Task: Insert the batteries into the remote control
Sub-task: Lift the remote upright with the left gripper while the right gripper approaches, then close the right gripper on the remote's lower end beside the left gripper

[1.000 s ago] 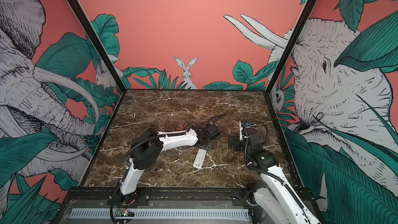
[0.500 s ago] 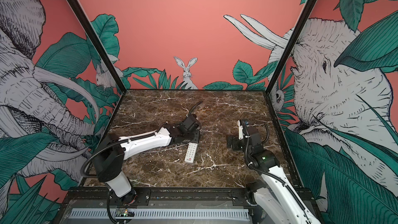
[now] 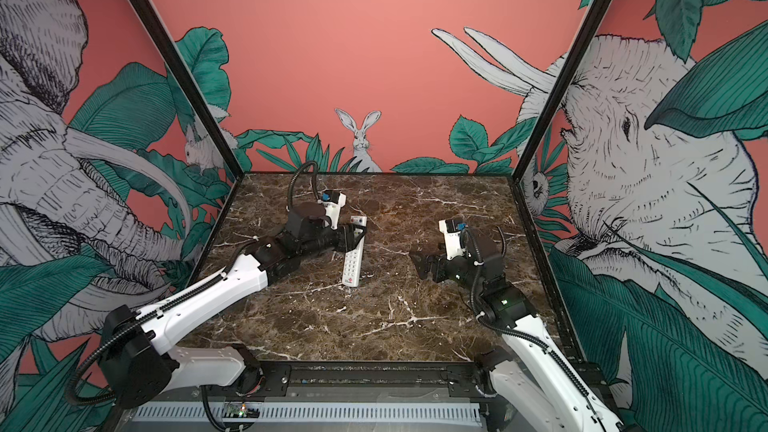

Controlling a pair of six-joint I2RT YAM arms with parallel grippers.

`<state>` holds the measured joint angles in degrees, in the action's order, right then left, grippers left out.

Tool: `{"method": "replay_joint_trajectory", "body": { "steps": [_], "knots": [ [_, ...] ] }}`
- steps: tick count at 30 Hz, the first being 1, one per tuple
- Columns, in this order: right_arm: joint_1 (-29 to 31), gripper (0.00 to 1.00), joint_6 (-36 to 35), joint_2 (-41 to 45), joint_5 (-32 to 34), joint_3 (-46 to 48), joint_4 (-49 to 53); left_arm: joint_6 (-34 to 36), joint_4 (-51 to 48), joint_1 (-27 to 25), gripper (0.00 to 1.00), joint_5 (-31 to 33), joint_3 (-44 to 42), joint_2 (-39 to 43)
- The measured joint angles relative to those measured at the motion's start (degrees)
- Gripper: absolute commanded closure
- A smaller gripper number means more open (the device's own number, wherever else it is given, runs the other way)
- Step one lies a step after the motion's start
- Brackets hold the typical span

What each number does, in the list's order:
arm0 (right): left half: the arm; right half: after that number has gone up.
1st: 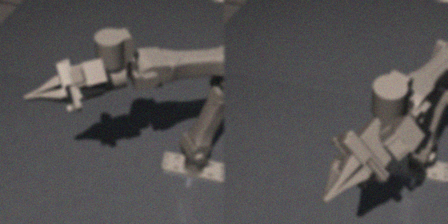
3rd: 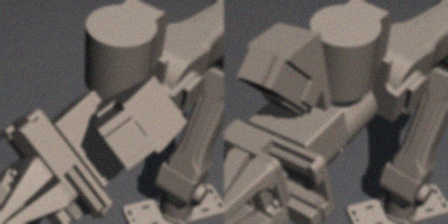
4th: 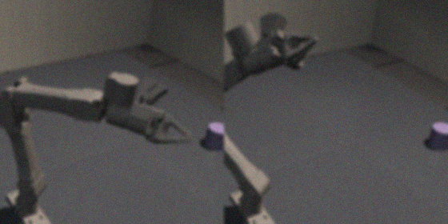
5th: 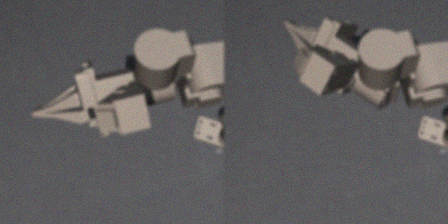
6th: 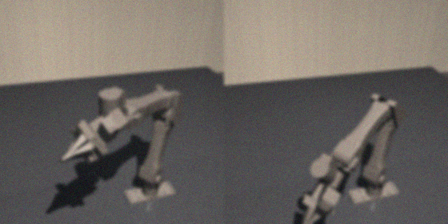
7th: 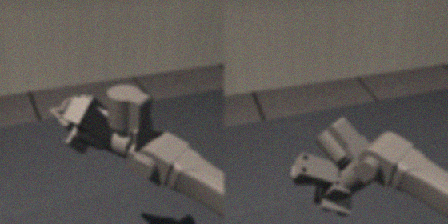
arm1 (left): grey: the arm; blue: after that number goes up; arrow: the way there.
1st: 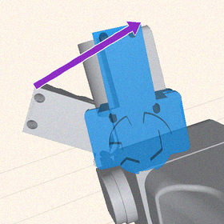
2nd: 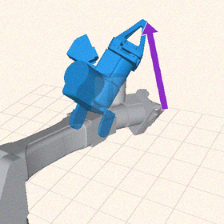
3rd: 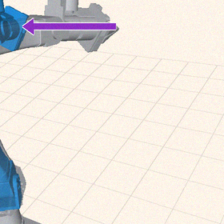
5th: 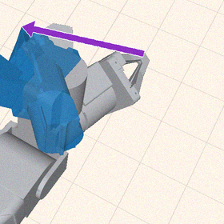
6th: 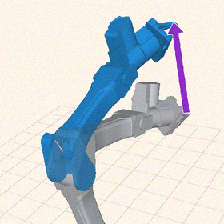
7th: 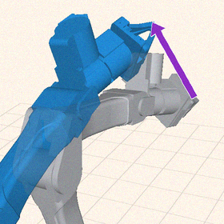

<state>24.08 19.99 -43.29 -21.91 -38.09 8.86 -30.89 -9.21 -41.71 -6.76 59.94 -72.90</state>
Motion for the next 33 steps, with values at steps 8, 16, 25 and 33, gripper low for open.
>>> {"method": "replay_joint_trajectory", "body": {
  "steps": [8,16,25,33],
  "knots": [
    [4.0,0.01,3.23,-1.2,-10.38,0.48,-14.38,1.01,4.74,1.16,0.9,-7.85,-1.81,4.48],
    [8.66,0.01,4.31,-2.91,-15.91,0.66,-21.99,0.35,11.69,3.32,0.9,-17.94,-2.14,6.88],
    [12.74,0.01,4.24,-5.29,-19.65,0.66,-27.74,-2.14,18.62,3.37,0.91,-26.8,-2.14,7.48],
    [15.65,0.02,4.24,-7.87,-20.65,0.66,-32.39,-4.48,25.03,3.37,0.92,-33.0,-2.14,8.87]
  ]
}}
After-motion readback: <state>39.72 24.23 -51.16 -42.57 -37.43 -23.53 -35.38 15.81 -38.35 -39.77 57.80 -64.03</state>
